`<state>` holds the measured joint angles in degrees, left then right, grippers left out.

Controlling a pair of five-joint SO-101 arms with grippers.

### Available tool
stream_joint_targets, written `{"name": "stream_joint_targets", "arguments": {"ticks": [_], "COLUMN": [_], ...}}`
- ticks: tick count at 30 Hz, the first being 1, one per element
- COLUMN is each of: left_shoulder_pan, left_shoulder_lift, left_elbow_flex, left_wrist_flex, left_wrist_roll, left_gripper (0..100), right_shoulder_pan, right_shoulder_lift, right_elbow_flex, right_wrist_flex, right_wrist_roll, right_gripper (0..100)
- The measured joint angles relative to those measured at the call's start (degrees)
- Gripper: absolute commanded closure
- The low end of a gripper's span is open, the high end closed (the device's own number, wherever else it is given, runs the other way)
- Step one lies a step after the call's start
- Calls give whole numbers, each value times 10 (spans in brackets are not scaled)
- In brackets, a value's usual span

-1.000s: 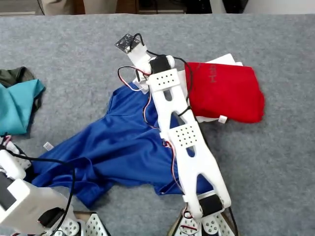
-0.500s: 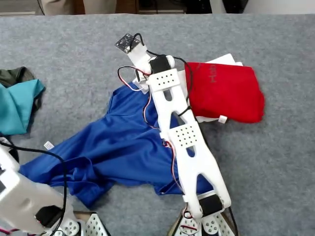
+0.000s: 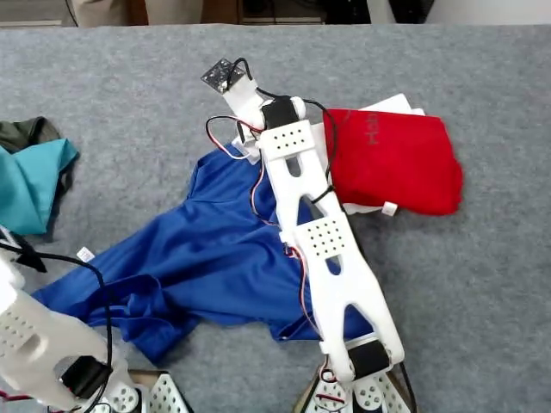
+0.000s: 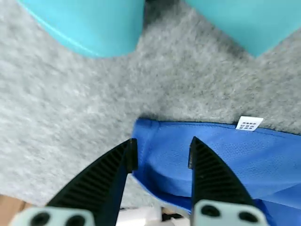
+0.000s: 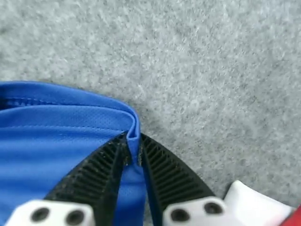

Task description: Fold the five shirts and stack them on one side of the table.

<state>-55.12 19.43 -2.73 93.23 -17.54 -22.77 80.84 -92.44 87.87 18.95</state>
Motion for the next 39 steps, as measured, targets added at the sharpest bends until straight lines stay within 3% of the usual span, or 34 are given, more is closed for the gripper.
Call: {"name": "stream_joint_targets", "arguments": {"ticks": [9,34,39], "left_shoulder_pan": [-25,-36,-36], "left_shoulder_lift": [1,1,52], "left_elbow_flex": [11,98,94], "left_wrist_flex": [0,-73,-78], "left_wrist_roll": [-55,-45,-47], "left_gripper": [808,850,851], "right_shoulder_pan": [0,0,0], "right_shoulder_lift": [0,0,0], "right_elbow_flex": [0,0,0], "right_wrist_flex": [0,0,0], "right_wrist_roll": [0,0,0], "right_gripper": [998,998,998]}}
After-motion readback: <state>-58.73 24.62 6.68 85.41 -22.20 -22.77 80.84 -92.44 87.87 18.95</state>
